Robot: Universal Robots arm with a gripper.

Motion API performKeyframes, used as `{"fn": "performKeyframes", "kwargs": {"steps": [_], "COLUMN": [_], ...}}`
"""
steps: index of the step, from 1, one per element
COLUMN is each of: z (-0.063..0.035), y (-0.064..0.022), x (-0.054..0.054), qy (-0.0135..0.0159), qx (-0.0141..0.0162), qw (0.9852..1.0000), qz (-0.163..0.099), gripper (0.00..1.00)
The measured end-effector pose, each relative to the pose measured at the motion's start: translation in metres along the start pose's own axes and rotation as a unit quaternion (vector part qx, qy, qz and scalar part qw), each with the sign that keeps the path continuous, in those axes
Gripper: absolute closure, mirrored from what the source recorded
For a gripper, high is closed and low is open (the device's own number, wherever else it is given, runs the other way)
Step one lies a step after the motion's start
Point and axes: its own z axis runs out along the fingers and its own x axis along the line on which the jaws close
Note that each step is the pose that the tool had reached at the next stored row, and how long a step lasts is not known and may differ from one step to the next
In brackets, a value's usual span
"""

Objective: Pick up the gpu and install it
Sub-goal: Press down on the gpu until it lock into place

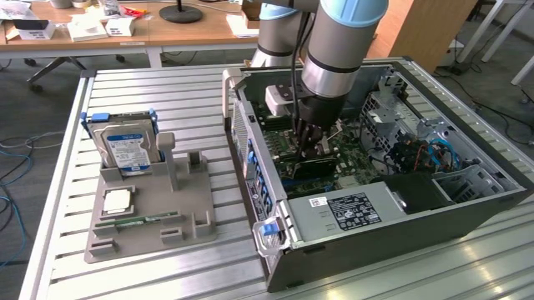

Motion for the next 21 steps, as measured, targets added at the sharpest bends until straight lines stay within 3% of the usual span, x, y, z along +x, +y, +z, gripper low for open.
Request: {"fn": "performKeyframes", "kwargs": {"steps": [7,16,21], "z": [-0.0195,-0.0338,-0.0382], "y": [-0.0002,-0.0007,-0.0012], "x": [-0.002,-0.01,-0.02], "qy": [0.0008,0.0009,0.0009], "qx": [-0.0005,-0.0003,0.0007], "qw": [1.0,1.0,1.0], "qz": [0.0,0.0,0.0], "gripper": [0.89,0.89,0.89]}}
